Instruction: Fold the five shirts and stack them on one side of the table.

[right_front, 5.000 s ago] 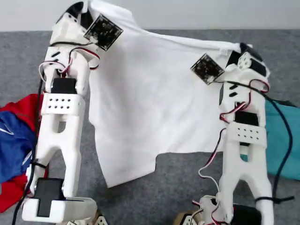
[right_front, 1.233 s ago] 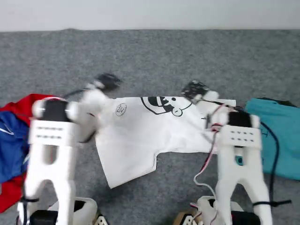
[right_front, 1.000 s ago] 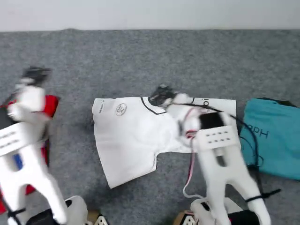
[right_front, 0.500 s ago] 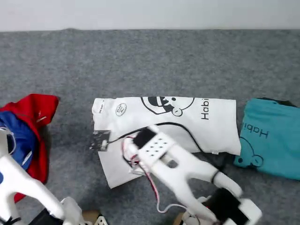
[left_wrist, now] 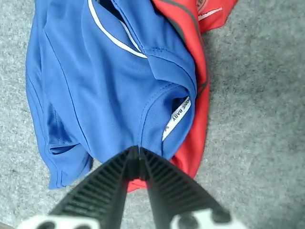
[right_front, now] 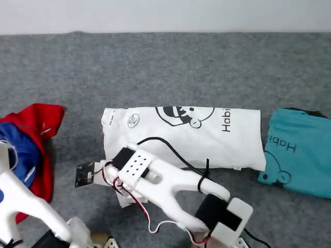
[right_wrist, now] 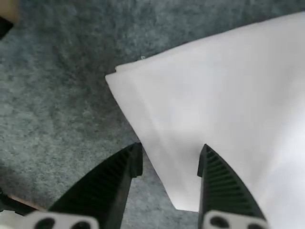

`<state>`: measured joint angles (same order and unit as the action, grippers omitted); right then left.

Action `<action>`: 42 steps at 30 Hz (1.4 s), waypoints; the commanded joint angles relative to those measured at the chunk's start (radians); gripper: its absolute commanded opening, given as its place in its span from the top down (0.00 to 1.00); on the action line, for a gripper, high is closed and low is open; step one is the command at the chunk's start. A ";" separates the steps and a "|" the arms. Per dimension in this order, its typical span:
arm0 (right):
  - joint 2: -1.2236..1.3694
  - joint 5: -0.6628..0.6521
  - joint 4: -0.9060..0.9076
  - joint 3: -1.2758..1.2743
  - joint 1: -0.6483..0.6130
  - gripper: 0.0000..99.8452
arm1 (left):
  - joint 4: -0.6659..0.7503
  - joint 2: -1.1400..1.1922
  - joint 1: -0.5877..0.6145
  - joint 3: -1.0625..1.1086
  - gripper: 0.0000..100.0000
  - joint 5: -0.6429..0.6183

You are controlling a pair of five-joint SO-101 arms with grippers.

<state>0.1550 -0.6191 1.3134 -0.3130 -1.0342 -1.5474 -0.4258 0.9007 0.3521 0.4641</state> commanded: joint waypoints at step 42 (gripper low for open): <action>0.314 0.005 0.176 0.717 0.199 0.99 | 0.017 -0.031 0.002 -0.008 1.00 -0.003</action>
<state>0.4757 -0.6191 1.4822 0.3191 -0.8838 -1.5474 -0.4258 0.9007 0.3521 0.4641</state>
